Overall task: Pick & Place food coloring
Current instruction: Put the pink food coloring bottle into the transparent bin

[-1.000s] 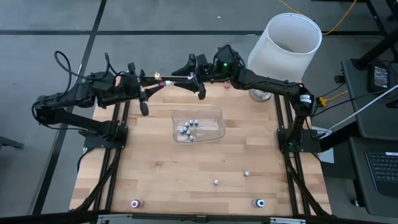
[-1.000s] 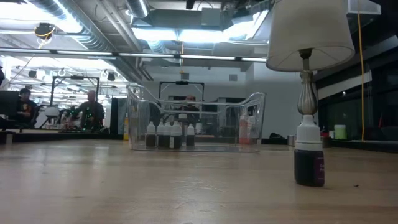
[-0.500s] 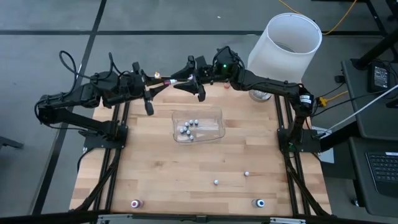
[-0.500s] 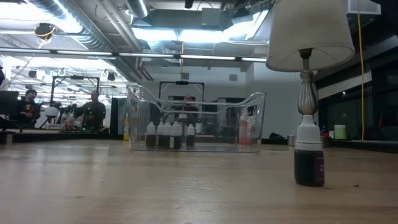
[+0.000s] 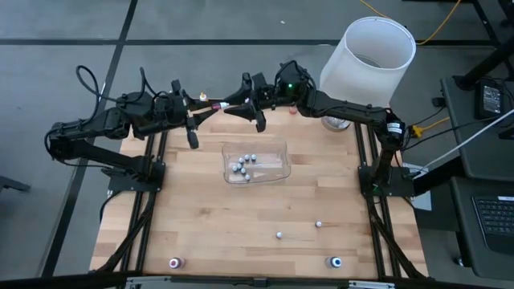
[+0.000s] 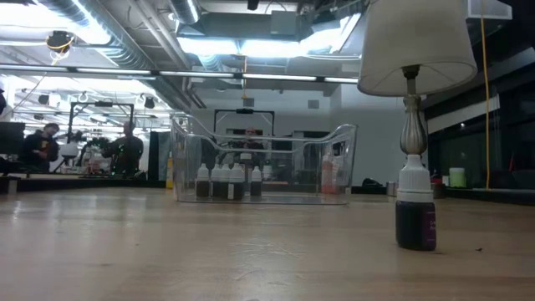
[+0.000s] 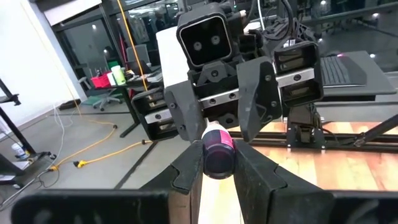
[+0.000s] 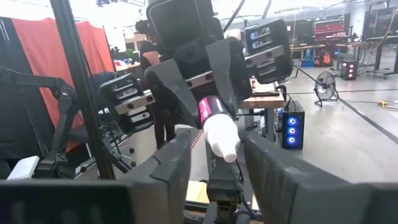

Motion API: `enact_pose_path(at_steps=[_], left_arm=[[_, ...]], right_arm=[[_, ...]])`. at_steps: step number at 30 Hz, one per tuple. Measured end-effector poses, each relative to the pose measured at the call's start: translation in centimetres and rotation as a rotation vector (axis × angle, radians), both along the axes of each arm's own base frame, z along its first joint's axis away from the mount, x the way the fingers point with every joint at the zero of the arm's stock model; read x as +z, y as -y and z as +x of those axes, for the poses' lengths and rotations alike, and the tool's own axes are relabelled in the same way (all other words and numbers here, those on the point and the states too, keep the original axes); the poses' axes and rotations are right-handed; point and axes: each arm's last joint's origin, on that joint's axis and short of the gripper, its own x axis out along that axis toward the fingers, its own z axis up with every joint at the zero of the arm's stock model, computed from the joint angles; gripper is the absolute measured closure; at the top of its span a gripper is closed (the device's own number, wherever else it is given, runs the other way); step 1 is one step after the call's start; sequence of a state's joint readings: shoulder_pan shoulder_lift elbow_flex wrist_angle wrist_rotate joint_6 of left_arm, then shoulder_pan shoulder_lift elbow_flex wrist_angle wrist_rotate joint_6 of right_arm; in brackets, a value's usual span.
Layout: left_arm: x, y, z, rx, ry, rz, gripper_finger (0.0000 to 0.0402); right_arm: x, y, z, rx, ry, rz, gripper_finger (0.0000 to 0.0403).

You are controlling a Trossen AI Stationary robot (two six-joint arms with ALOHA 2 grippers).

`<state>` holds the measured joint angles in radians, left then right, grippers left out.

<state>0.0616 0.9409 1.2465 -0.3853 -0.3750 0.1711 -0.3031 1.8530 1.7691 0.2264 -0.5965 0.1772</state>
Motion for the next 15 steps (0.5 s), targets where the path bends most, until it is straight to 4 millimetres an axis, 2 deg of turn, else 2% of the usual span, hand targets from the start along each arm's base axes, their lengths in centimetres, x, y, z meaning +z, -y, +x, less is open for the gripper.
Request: enact_pose_path(at_steps=[8, 15], left_arm=[[-0.22, -0.03, 0.49, 0.000, -0.018, 0.006, 0.0326], [-0.42, -0.05, 0.85, -0.001, -0.035, 0.014, 0.0325]], right_arm=[[-0.03, 0.03, 0.00, 0.003, -0.001, -0.002, 0.0318], [-0.05, 0.01, -0.01, 0.014, -0.003, -0.005, 0.0330]])
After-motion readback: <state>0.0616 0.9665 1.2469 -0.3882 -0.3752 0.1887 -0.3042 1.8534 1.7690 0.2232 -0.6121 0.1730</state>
